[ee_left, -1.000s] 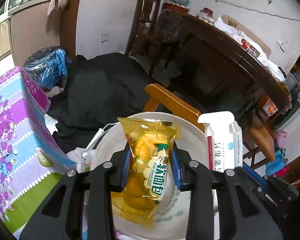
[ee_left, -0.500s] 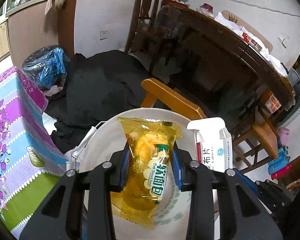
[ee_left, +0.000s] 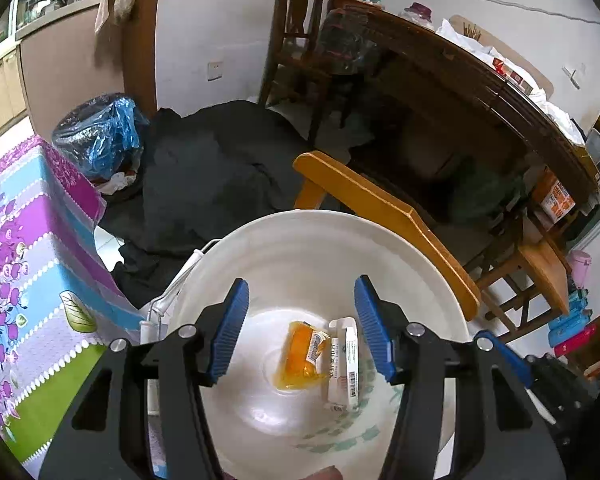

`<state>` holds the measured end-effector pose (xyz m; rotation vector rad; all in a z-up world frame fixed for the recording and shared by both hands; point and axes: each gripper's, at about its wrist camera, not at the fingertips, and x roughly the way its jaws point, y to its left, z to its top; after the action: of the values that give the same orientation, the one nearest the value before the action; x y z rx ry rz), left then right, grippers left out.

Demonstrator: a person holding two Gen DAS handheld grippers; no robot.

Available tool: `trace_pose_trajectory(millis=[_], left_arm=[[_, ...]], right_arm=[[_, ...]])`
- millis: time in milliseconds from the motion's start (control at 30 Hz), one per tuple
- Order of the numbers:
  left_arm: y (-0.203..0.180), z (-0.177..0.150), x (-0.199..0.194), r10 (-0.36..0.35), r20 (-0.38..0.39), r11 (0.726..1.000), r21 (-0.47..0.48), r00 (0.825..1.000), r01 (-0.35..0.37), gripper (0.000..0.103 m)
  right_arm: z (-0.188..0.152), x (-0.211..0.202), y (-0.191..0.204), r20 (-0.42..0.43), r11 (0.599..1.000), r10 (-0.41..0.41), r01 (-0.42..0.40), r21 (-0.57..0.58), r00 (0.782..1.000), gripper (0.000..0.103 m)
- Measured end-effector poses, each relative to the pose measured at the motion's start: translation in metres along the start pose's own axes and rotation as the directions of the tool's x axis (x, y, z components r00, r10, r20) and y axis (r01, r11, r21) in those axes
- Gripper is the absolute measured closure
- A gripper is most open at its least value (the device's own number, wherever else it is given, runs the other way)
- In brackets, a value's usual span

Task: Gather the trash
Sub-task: 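Open both grippers to drop the bag and box into the basin, then grasp the orange-white packet with the left gripper while the right gripper grasps the white towel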

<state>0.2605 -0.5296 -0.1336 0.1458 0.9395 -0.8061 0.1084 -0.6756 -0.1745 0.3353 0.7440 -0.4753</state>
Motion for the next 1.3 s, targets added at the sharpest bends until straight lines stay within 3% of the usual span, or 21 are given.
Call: trace_pose_trajectory(millis=[133,233,400,567,700,800,900,967,1033,1167,1300], left_arm=[[0.002,-0.006,-0.012,0.009,0.015,1.000,0.020,1.000,-0.009,0.050],[0.011,-0.016,-0.041,0.031,0.066,0.998,0.058,0.997,-0.035,0.050],[0.053,-0.046,-0.117,0.100,0.191,0.986,0.114,0.977,-0.123,0.050],[0.121,-0.083,-0.204,0.200,0.291,0.973,0.054,0.935,-0.225,0.050],[0.181,-0.121,-0.255,0.284,0.303,0.953,0.013,0.910,-0.302,0.044],[0.243,-0.148,-0.280,0.375,0.262,0.926,-0.075,0.889,-0.369,0.044],[0.307,-0.168,-0.285,0.418,0.170,0.908,-0.107,0.893,-0.405,0.044],[0.352,-0.176,-0.275,0.414,0.075,0.906,-0.126,0.907,-0.403,0.044],[0.375,-0.182,-0.269,0.421,0.040,0.902,-0.121,0.906,-0.414,0.044],[0.395,-0.188,-0.251,0.343,0.001,0.936,-0.080,0.939,-0.342,0.044],[0.392,-0.185,-0.234,0.314,-0.018,0.948,-0.036,0.949,-0.315,0.049]], right_arm=[[0.002,-0.021,0.005,0.046,1.000,0.006,-0.005,-0.012,0.999,0.085],[0.001,-0.055,0.016,0.133,0.999,0.022,-0.017,-0.039,0.991,0.081],[-0.021,-0.127,0.057,0.330,0.989,0.126,-0.095,-0.110,0.935,0.041],[-0.043,-0.165,0.114,0.393,0.950,0.305,-0.246,-0.195,0.867,0.033],[-0.053,-0.173,0.167,0.346,0.885,0.455,-0.375,-0.275,0.821,0.029],[-0.061,-0.171,0.214,0.274,0.827,0.543,-0.448,-0.340,0.794,0.028],[-0.069,-0.164,0.251,0.211,0.785,0.595,-0.504,-0.359,0.776,0.028],[-0.078,-0.158,0.278,0.155,0.756,0.625,-0.543,-0.366,0.765,0.028],[-0.090,-0.154,0.299,0.117,0.739,0.636,-0.557,-0.379,0.763,0.028],[-0.111,-0.140,0.330,0.044,0.723,0.639,-0.581,-0.374,0.768,0.028],[-0.119,-0.126,0.347,-0.005,0.721,0.638,-0.598,-0.350,0.770,0.028]])
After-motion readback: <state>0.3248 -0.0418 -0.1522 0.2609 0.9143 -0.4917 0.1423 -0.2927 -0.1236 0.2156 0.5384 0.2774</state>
